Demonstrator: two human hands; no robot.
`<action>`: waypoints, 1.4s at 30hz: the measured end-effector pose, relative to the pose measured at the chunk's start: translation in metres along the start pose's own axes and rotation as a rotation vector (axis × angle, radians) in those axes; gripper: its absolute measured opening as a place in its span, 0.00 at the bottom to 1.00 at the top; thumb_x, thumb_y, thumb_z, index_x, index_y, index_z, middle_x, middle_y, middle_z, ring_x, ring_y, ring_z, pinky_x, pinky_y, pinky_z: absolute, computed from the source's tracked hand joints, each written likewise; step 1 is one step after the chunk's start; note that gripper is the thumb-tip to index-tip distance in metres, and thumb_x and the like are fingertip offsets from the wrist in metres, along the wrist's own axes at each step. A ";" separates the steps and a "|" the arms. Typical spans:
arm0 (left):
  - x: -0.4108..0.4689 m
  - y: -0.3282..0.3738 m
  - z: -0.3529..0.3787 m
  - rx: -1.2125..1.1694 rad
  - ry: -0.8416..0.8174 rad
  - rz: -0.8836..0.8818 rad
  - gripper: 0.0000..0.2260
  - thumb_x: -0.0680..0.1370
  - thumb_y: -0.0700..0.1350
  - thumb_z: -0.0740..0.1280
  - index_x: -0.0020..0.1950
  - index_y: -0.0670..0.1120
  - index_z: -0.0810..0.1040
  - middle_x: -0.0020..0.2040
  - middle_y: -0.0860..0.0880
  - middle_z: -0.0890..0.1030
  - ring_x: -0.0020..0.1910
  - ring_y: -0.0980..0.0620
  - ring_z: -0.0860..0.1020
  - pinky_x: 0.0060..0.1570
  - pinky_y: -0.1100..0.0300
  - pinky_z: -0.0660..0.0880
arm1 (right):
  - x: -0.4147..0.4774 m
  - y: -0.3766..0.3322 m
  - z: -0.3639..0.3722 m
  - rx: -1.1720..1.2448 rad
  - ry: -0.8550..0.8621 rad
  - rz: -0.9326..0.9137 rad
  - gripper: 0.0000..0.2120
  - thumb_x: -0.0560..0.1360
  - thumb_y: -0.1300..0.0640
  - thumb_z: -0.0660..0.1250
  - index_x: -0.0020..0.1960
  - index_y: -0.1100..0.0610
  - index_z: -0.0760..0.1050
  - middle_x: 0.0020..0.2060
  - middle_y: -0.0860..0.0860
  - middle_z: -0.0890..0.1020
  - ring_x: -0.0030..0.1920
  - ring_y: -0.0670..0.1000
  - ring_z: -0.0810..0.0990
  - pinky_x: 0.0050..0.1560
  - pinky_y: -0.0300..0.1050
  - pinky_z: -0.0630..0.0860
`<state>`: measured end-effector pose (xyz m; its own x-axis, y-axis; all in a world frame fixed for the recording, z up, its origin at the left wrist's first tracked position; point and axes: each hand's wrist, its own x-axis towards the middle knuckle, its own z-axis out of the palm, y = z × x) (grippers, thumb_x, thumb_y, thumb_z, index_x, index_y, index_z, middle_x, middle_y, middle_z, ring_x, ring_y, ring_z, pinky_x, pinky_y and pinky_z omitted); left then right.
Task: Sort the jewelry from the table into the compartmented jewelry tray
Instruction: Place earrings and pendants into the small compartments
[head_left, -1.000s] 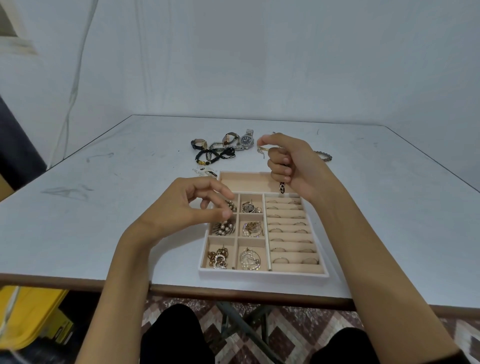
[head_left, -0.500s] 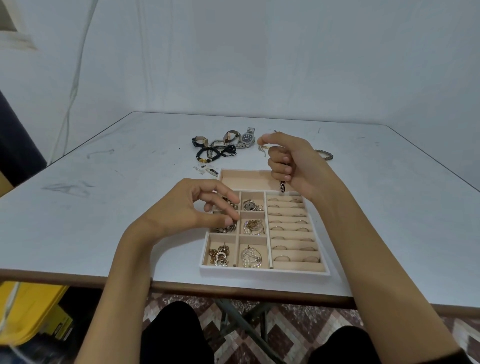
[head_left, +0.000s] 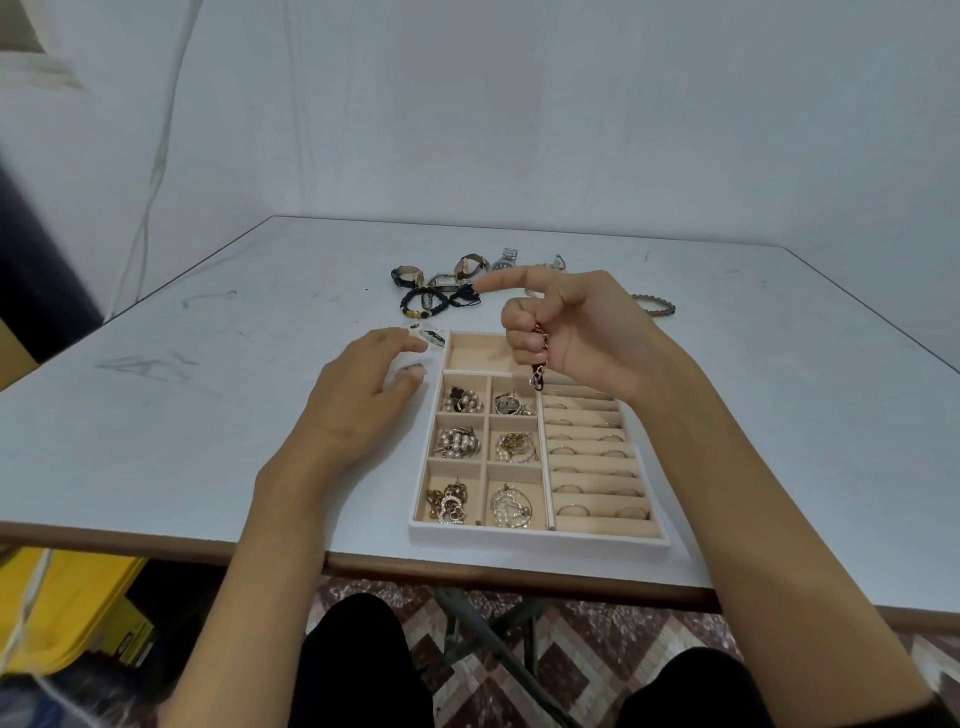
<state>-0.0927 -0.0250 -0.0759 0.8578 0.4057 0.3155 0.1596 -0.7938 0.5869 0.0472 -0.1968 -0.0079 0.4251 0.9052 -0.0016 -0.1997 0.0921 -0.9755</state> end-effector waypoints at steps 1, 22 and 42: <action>0.001 0.000 0.001 0.067 -0.040 -0.011 0.22 0.78 0.55 0.55 0.69 0.49 0.71 0.72 0.50 0.69 0.72 0.51 0.64 0.68 0.55 0.60 | 0.000 0.000 0.002 -0.011 -0.033 0.006 0.26 0.67 0.71 0.47 0.59 0.65 0.74 0.30 0.53 0.67 0.29 0.49 0.62 0.33 0.43 0.57; 0.001 -0.001 0.008 0.373 -0.271 -0.099 0.23 0.83 0.53 0.47 0.78 0.52 0.54 0.79 0.50 0.50 0.78 0.53 0.46 0.75 0.50 0.41 | -0.057 0.031 0.038 -0.198 -0.275 -0.021 0.24 0.75 0.79 0.51 0.66 0.64 0.72 0.38 0.56 0.78 0.38 0.51 0.74 0.44 0.43 0.72; 0.000 0.003 0.007 0.359 -0.255 -0.103 0.23 0.83 0.53 0.49 0.78 0.51 0.55 0.79 0.50 0.51 0.78 0.53 0.48 0.76 0.49 0.42 | -0.079 0.019 0.044 -0.336 -0.146 -0.113 0.23 0.77 0.76 0.55 0.66 0.60 0.73 0.46 0.62 0.82 0.59 0.67 0.77 0.66 0.64 0.68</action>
<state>-0.0894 -0.0304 -0.0793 0.9145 0.4016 0.0488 0.3709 -0.8805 0.2951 -0.0288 -0.2479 -0.0162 0.2923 0.9490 0.1177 0.1522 0.0753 -0.9855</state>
